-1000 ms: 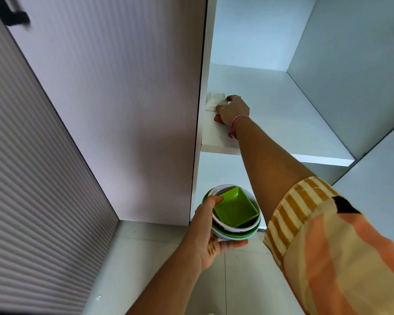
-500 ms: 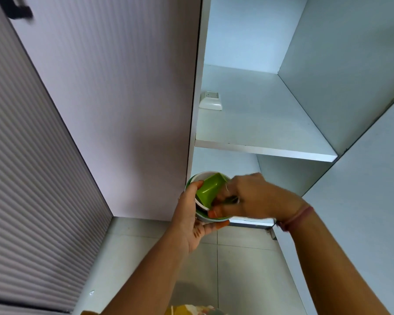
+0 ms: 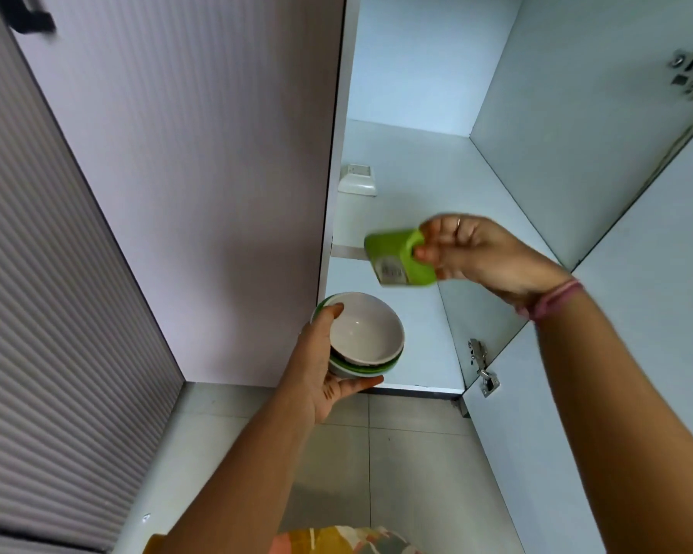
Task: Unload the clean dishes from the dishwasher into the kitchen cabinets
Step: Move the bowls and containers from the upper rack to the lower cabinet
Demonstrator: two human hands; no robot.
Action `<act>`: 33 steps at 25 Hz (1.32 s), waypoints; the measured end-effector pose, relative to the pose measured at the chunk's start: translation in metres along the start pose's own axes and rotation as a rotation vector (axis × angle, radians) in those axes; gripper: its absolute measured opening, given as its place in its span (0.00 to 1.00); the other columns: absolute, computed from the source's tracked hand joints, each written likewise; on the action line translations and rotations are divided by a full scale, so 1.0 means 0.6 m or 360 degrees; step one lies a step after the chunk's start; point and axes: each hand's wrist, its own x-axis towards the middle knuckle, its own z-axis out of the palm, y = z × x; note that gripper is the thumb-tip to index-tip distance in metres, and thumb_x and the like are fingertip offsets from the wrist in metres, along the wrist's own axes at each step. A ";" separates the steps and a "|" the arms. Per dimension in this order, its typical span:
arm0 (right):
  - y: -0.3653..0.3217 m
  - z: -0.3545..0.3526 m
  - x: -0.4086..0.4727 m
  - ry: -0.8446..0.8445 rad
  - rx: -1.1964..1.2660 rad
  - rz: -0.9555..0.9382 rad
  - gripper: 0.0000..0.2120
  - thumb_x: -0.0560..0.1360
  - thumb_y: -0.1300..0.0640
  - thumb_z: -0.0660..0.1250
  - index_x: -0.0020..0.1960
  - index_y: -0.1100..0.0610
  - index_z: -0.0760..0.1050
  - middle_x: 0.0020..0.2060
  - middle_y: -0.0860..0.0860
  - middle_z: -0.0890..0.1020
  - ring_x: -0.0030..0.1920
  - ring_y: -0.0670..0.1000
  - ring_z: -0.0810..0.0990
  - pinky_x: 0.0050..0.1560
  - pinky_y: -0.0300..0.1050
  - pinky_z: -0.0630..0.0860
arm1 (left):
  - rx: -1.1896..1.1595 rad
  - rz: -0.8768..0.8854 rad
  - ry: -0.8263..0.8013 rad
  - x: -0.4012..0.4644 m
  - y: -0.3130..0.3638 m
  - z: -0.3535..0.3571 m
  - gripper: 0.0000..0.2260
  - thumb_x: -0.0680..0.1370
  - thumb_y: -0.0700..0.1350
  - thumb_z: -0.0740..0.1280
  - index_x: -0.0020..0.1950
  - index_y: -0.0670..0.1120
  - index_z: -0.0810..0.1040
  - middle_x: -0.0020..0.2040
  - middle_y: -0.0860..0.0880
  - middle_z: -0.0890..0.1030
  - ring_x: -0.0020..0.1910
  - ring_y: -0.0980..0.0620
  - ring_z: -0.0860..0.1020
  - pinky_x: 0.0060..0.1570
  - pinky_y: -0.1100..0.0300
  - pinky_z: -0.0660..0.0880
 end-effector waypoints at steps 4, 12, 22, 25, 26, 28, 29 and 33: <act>0.029 0.012 0.099 0.0450 0.1026 0.0254 0.06 0.79 0.63 0.62 0.54 0.62 0.75 0.43 0.55 0.85 0.42 0.52 0.85 0.45 0.48 0.83 | -0.0009 -0.0032 -0.0019 -0.006 -0.004 0.005 0.21 0.74 0.54 0.69 0.64 0.49 0.70 0.58 0.39 0.74 0.52 0.38 0.77 0.38 0.41 0.81; 0.009 0.038 0.201 0.0736 0.0502 0.0459 0.08 0.78 0.62 0.64 0.51 0.67 0.74 0.44 0.59 0.81 0.43 0.54 0.81 0.42 0.46 0.81 | -0.0007 -0.0055 -0.0090 -0.004 -0.006 -0.002 0.20 0.76 0.54 0.68 0.65 0.49 0.69 0.57 0.40 0.74 0.53 0.38 0.76 0.47 0.38 0.79; 0.012 0.046 0.207 0.0728 -0.0791 0.0457 0.19 0.79 0.53 0.59 0.31 0.58 0.64 0.29 0.52 0.69 0.30 0.48 0.66 0.31 0.40 0.63 | 0.0001 -0.0044 -0.0083 -0.007 -0.008 -0.005 0.21 0.76 0.54 0.68 0.66 0.49 0.69 0.58 0.39 0.74 0.53 0.38 0.77 0.44 0.39 0.80; 0.010 0.051 0.165 0.0663 -0.0748 0.0324 0.19 0.78 0.50 0.61 0.37 0.63 0.74 0.33 0.55 0.75 0.34 0.51 0.73 0.43 0.46 0.73 | -0.0015 -0.0023 -0.0104 -0.010 -0.010 -0.003 0.22 0.75 0.55 0.68 0.66 0.49 0.69 0.57 0.39 0.75 0.52 0.38 0.77 0.42 0.41 0.80; 0.012 0.054 0.136 0.0591 -0.0776 0.0178 0.18 0.77 0.49 0.63 0.42 0.64 0.78 0.37 0.55 0.78 0.37 0.51 0.75 0.47 0.48 0.75 | -0.0033 -0.0016 -0.0100 -0.013 -0.008 -0.001 0.24 0.74 0.57 0.68 0.65 0.48 0.70 0.56 0.39 0.75 0.51 0.38 0.78 0.41 0.42 0.81; 0.006 0.064 0.060 0.0159 -0.0999 -0.0172 0.13 0.74 0.48 0.69 0.48 0.57 0.83 0.43 0.50 0.83 0.41 0.46 0.78 0.49 0.41 0.75 | -0.0078 -0.0006 -0.0098 -0.017 -0.005 0.003 0.26 0.72 0.63 0.67 0.63 0.47 0.72 0.54 0.39 0.78 0.49 0.39 0.79 0.39 0.43 0.81; -0.001 0.072 0.023 -0.0170 -0.1181 -0.0177 0.12 0.71 0.47 0.71 0.49 0.53 0.84 0.44 0.47 0.84 0.43 0.44 0.78 0.49 0.37 0.74 | -0.0092 -0.0003 -0.0120 -0.017 -0.004 0.004 0.27 0.72 0.65 0.65 0.62 0.47 0.73 0.53 0.39 0.79 0.48 0.40 0.80 0.40 0.44 0.81; 0.006 0.079 -0.035 -0.0702 -0.1844 0.0183 0.16 0.66 0.41 0.73 0.52 0.43 0.83 0.50 0.41 0.83 0.51 0.46 0.76 0.63 0.46 0.67 | -0.0168 -0.0040 -0.0255 -0.019 -0.007 0.014 0.31 0.71 0.69 0.61 0.65 0.48 0.74 0.56 0.37 0.79 0.51 0.37 0.80 0.43 0.41 0.81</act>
